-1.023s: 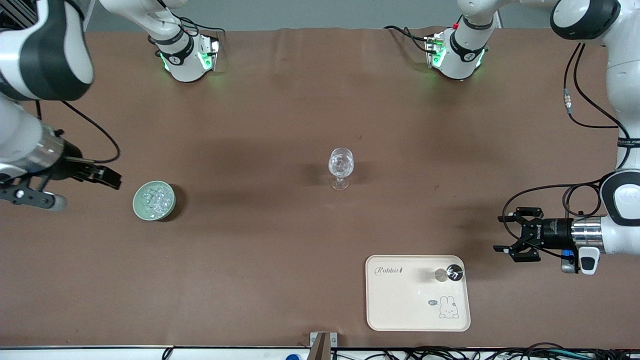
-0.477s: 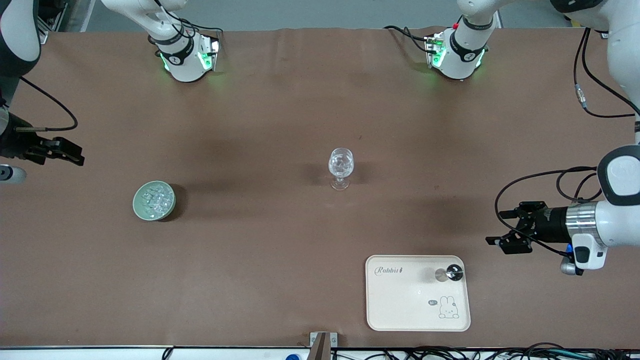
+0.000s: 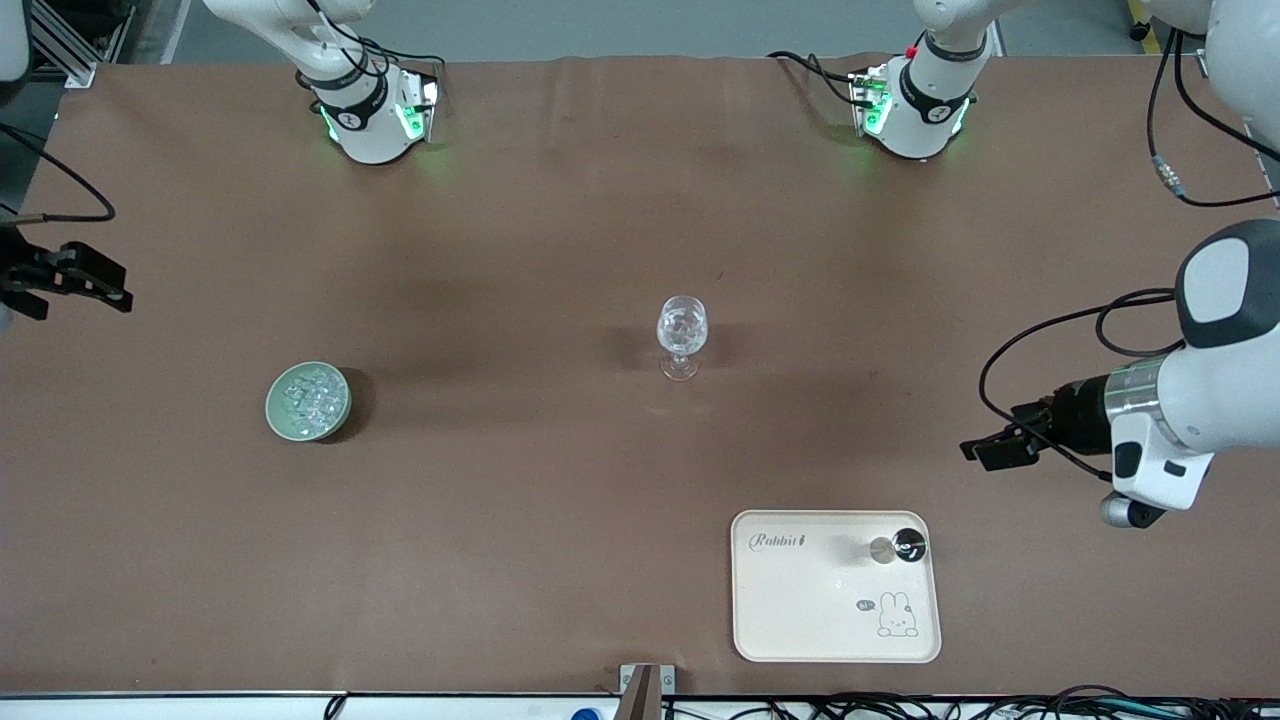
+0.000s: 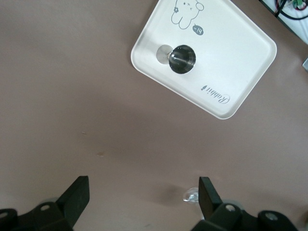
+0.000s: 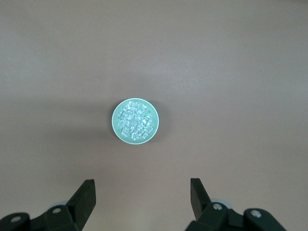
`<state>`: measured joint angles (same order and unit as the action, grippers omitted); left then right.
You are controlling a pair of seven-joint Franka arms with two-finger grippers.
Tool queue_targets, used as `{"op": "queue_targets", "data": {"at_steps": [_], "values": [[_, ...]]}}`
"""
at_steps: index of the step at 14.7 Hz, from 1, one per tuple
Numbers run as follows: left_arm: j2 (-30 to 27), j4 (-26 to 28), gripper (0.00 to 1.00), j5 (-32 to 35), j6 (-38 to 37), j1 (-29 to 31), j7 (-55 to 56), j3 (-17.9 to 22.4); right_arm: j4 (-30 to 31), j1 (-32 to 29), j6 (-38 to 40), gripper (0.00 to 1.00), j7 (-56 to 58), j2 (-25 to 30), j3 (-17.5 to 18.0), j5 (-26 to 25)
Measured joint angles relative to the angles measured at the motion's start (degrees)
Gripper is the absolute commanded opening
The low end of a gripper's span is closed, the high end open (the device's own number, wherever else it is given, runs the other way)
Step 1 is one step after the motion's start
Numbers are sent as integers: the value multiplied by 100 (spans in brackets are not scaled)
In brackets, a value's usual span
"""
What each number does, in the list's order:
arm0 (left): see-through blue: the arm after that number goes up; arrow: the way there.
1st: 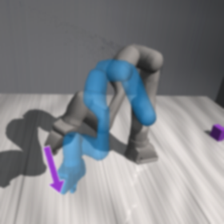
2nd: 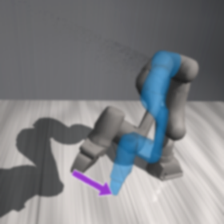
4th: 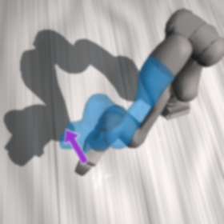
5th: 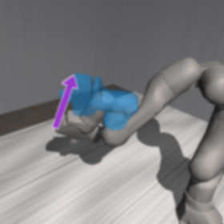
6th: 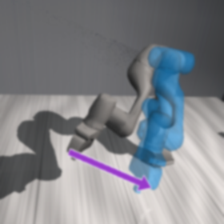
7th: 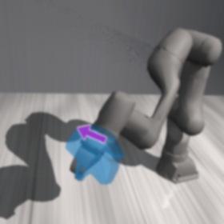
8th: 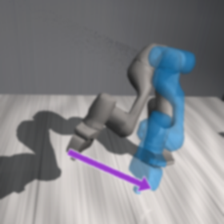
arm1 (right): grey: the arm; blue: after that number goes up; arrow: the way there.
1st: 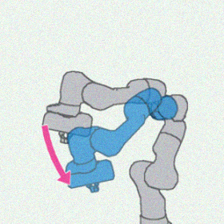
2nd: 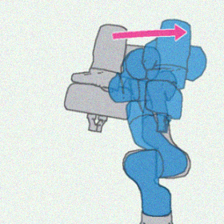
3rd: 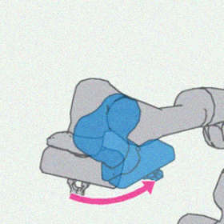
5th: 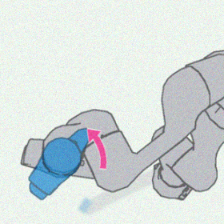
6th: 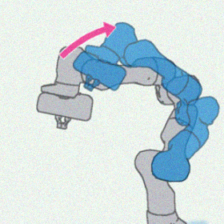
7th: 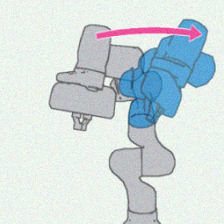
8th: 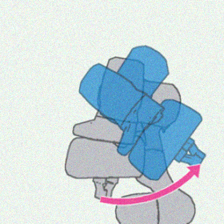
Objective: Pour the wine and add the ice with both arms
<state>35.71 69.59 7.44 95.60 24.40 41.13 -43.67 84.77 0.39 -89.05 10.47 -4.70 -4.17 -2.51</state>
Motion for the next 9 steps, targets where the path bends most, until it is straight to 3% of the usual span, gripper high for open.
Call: {"op": "queue_targets", "data": {"at_steps": [5, 9], "values": [[-818, 1, 100, 204, -463, -114, -827, 148, -155, 0, 445, 87, 21, 19, 10, 4], [-1553, 4, 100, 202, -991, -944, -1595, 1245, -22, -1, 628, 87, 36, 260, 10, 5]]}}
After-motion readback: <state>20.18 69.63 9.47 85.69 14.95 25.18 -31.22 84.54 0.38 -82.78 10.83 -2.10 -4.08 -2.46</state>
